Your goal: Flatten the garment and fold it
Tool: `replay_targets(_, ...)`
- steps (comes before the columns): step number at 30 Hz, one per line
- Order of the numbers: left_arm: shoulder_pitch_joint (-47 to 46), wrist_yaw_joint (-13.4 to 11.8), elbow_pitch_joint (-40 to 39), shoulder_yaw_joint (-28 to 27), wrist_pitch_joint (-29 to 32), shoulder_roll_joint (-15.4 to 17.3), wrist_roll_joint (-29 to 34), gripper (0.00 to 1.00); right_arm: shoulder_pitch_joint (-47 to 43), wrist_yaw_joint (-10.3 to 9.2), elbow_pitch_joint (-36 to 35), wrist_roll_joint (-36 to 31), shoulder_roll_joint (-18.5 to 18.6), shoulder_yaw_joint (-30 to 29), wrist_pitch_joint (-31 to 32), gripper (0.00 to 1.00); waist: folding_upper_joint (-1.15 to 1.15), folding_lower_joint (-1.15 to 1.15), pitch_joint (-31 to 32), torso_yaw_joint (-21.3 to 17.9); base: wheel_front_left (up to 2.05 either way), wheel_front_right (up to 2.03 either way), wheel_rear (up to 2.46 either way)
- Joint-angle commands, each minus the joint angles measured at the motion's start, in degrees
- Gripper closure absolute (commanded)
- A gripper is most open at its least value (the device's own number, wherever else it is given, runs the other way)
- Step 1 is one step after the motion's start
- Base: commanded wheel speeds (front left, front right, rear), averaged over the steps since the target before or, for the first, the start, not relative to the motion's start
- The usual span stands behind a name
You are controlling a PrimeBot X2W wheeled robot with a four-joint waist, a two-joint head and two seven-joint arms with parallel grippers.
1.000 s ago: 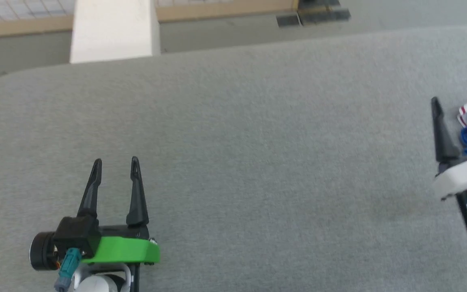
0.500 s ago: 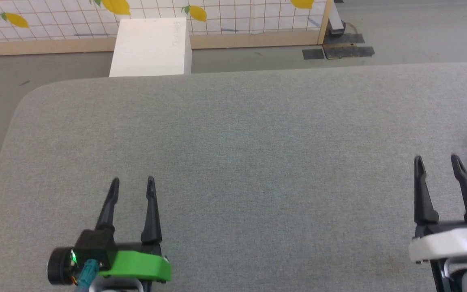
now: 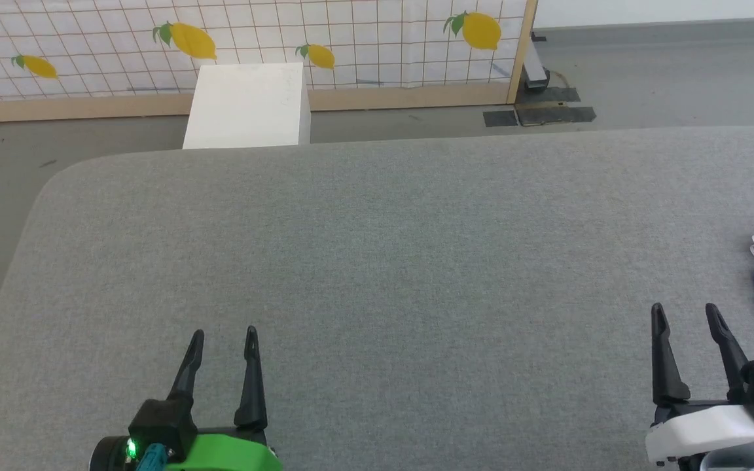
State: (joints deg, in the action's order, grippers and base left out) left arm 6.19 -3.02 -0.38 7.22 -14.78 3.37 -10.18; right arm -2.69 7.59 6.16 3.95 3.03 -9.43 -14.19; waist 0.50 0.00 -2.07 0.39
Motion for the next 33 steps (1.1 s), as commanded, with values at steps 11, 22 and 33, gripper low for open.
replay_targets(11,-0.08,0.25,0.37,0.07,0.11,-0.07,0.07,1.0,0.02,0.0,0.34,0.12,0.03,0.08,0.1,1.0,0.0,0.0,-0.82,0.27,0.0,0.0,0.0)
replay_targets(22,-0.6,0.49,0.37,-0.56,1.37,-0.1,0.94,1.0,0.25,-0.01,-0.21,-0.23,0.02,0.88,1.32,1.0,-0.04,0.0,-0.58,0.21,0.0,0.0,0.0)
replay_targets(33,-1.23,0.77,0.37,-1.31,2.88,-0.15,1.98,1.0,0.53,-0.02,-0.89,-0.65,0.0,1.85,2.77,1.0,-0.1,0.0,-0.28,0.14,0.0,0.0,0.0)
